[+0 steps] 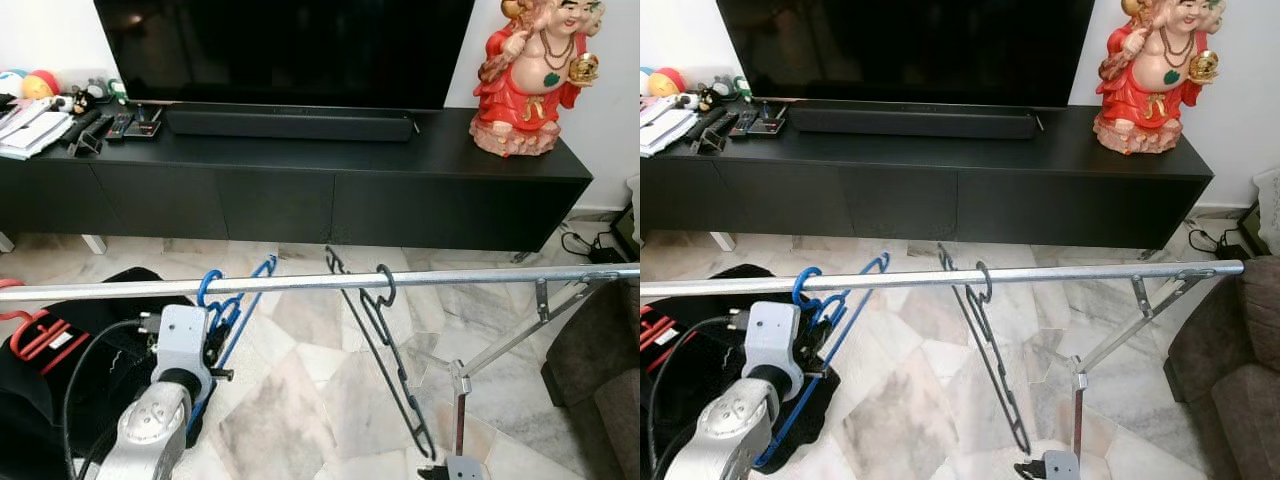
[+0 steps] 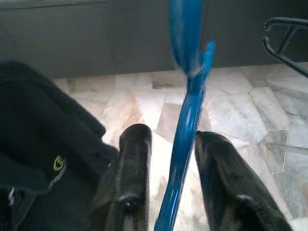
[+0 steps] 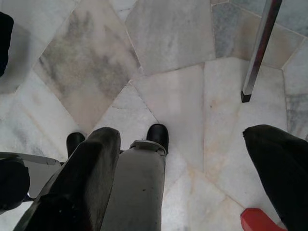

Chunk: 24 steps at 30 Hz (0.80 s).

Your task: Hang hanger

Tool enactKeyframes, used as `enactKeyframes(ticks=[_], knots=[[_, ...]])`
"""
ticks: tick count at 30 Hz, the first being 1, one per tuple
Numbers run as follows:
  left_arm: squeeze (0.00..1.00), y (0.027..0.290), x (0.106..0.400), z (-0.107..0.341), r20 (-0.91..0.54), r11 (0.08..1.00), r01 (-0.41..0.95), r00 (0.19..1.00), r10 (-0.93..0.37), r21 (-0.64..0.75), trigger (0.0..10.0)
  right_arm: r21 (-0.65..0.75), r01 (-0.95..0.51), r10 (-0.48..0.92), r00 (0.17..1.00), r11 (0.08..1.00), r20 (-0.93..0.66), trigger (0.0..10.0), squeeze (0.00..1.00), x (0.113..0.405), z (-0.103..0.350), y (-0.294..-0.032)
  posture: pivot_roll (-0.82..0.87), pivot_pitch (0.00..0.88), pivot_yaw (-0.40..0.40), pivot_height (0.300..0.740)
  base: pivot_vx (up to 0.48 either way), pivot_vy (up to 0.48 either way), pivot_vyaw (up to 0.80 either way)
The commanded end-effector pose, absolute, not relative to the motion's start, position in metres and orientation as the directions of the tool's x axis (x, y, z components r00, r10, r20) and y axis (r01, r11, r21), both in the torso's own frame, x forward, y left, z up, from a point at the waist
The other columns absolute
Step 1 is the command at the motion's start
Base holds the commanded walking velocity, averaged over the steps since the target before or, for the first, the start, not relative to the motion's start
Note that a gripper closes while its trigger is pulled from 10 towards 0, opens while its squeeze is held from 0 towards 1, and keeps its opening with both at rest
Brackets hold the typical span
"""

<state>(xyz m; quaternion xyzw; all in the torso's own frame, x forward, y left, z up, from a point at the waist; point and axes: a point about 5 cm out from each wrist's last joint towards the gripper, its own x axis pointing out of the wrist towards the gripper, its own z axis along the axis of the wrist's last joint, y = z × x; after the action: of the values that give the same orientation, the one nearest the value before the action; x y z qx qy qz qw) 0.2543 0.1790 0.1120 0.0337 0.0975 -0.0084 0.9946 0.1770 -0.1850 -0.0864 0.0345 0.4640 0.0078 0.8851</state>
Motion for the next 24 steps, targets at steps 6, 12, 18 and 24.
enactKeyframes(ticks=[6, 12, 18, 24], knots=[[0.93, 0.186, 0.224, 0.118, -0.136, 0.999, -0.041, 0.990, 0.045, 0.030, 10.0, 0.065, 0.016, 0.046, 0.550, 0.998, -0.834, 10.0, 0.00, 0.172, -0.089, -0.186, 0.01, 0.114, -0.013, 0.740, 0.000, 0.000, 0.00], [0.00, 0.185, 0.217, 0.113, -0.116, 0.998, -0.015, 0.993, 0.021, 0.056, 10.0, 0.068, 0.011, 0.051, 0.548, 0.998, -0.835, 10.0, 0.00, 0.171, -0.089, -0.186, 0.03, 0.105, -0.015, 0.740, 0.000, 0.000, 0.00], [0.00, 0.176, 0.226, 0.114, -0.080, 1.000, 0.031, 0.996, -0.031, -0.001, 10.0, 0.076, 0.029, 0.048, 0.555, 0.997, -0.830, 10.0, 0.00, 0.170, -0.089, -0.184, 0.01, 0.096, -0.009, 0.740, 0.000, 0.000, 0.00], [0.00, 0.173, 0.222, 0.111, -0.089, 0.998, 0.061, 0.994, -0.061, -0.007, 10.0, 0.104, 0.097, 0.032, 0.561, 0.990, -0.827, 10.0, 0.00, 0.168, -0.090, -0.184, 0.01, 0.099, -0.006, 0.740, 0.000, 0.000, 0.00]])
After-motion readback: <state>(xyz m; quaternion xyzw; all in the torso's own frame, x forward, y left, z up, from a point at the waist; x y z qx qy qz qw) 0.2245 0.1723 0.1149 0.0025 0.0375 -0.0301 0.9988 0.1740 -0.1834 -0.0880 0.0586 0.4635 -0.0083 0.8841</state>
